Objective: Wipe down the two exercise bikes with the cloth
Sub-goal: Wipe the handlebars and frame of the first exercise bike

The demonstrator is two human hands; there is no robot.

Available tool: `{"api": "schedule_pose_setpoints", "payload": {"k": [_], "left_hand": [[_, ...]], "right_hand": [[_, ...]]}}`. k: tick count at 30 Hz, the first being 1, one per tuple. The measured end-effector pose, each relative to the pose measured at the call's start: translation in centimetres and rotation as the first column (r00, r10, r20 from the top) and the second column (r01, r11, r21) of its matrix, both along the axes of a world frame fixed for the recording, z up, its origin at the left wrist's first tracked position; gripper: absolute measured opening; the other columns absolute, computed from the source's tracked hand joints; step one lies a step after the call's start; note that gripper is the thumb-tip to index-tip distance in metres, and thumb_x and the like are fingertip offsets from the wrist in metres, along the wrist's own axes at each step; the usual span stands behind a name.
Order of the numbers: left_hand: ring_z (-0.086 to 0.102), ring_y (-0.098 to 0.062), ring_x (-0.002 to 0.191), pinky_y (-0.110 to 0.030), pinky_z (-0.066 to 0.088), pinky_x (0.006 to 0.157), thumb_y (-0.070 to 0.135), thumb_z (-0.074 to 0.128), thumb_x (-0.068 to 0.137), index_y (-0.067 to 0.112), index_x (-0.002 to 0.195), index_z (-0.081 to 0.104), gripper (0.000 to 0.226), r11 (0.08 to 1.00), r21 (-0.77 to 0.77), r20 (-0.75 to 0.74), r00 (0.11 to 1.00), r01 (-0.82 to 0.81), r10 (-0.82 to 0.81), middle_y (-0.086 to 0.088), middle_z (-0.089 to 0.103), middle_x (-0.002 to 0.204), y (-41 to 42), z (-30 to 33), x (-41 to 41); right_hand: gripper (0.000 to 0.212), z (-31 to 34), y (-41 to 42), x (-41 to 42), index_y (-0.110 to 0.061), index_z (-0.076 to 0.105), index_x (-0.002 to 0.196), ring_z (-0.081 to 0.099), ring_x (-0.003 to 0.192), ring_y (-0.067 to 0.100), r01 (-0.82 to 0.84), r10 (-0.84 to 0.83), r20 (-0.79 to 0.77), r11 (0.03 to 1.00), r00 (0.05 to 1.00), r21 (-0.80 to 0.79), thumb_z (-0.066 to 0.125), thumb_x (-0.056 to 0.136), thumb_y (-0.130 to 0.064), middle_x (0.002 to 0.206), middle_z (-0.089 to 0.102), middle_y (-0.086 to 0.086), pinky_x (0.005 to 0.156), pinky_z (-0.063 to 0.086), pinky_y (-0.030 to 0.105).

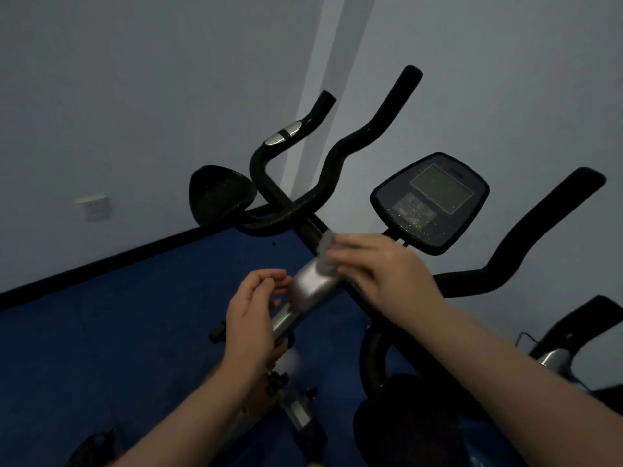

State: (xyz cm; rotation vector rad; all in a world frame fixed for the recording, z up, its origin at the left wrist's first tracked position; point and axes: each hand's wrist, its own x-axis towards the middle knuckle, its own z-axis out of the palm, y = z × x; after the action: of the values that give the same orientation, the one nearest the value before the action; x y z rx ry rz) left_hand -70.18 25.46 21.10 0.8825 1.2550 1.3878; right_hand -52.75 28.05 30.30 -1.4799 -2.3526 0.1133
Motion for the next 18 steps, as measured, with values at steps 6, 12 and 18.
{"api": "schedule_pose_setpoints", "payload": {"k": [6, 12, 18], "left_hand": [[0.064, -0.012, 0.088, -0.030, 0.051, 0.080, 0.015, 0.042, 0.098, 0.015, 0.091, 0.065, 0.024, 0.996, 0.091, -0.058, 0.998, -0.021, 0.027, 0.004, 0.068, 0.090, 0.5, 1.1, 1.6], [0.051, -0.003, 0.094, -0.024, 0.039, 0.073, 0.033, 0.041, 0.086, 0.031, 0.089, 0.061, 0.020, 0.985, 0.173, -0.267, 0.963, 0.007, 0.040, 0.016, 0.060, 0.090, 1.9, 1.7, 3.0], [0.043, 0.001, 0.097, -0.016, 0.035, 0.075, 0.029, 0.040, 0.091, 0.030, 0.097, 0.058, 0.018, 0.972, 0.232, -0.461, 0.883, 0.030, 0.082, 0.020, 0.051, 0.094, 3.2, 1.3, 5.0]], "right_hand": [[0.031, -0.9, -0.2, -2.4, -0.027, 0.066, 0.119, 0.050, 0.124, 0.012, -0.098, 0.101, 0.041, 0.993, 0.994, -0.066, 0.061, 0.090, -0.019, 0.137, 0.054, -0.008, 0.103, 0.039, 0.027], [0.030, -0.1, 3.2, 0.6, -0.032, 0.065, 0.119, 0.061, 0.107, 0.018, 0.220, -0.253, -0.113, 0.945, 0.961, -0.243, 0.057, 0.091, -0.026, 0.118, 0.068, -0.001, 0.091, 0.047, 0.030], [0.023, -1.1, 5.6, -2.0, -0.026, 0.070, 0.104, 0.063, 0.090, 0.022, 0.330, -0.321, 0.081, 0.929, 0.944, -0.169, 0.052, 0.091, -0.021, 0.100, 0.071, 0.002, 0.076, 0.050, 0.033]]}}
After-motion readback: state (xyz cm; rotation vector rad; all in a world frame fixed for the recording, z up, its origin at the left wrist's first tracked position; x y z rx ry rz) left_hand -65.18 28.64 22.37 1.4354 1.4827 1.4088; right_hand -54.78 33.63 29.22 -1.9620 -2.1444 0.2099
